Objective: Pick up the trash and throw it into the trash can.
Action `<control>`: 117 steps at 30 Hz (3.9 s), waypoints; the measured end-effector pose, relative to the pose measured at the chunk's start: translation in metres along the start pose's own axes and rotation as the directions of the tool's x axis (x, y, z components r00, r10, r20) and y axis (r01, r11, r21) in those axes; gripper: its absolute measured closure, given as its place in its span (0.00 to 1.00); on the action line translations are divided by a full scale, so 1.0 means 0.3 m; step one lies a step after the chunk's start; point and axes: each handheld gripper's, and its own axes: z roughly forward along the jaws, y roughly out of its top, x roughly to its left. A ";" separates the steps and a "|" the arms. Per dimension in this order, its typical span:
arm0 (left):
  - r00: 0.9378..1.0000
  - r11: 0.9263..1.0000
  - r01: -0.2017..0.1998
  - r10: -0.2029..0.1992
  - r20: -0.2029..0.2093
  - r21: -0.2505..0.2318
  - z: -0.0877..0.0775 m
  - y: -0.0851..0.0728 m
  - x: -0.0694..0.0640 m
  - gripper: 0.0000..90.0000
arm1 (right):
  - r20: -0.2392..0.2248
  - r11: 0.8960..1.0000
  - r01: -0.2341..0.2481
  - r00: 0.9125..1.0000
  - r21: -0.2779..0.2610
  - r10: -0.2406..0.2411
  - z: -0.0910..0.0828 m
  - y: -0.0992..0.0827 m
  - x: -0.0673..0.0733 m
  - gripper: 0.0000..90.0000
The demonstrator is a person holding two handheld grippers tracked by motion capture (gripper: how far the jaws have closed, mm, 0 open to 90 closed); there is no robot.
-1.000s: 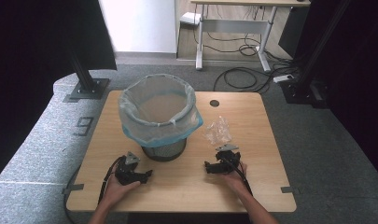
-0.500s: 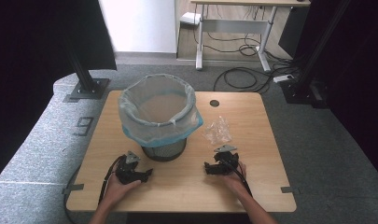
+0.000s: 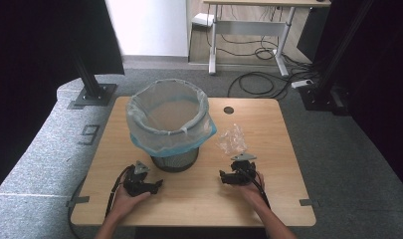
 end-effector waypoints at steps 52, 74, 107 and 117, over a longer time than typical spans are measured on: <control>1.000 1.000 0.006 -0.006 -0.006 0.002 0.004 0.004 -0.002 0.16 | 0.127 0.978 -0.122 0.981 -0.169 0.145 0.011 0.084 -0.277 0.38; 1.000 1.000 0.009 -0.009 -0.008 0.002 0.004 0.005 -0.002 0.16 | 0.089 0.988 -0.096 0.990 -0.125 0.107 0.119 0.137 -0.265 0.43; 1.000 1.000 0.009 -0.009 -0.008 0.002 0.004 0.005 -0.002 0.16 | 0.036 0.981 -0.048 0.998 -0.191 0.056 0.023 0.163 -0.253 0.98; 1.000 1.000 0.009 -0.009 -0.009 0.001 0.004 0.005 -0.002 0.16 | 0.010 0.961 -0.084 0.996 -0.264 0.090 -0.048 0.171 -0.275 0.98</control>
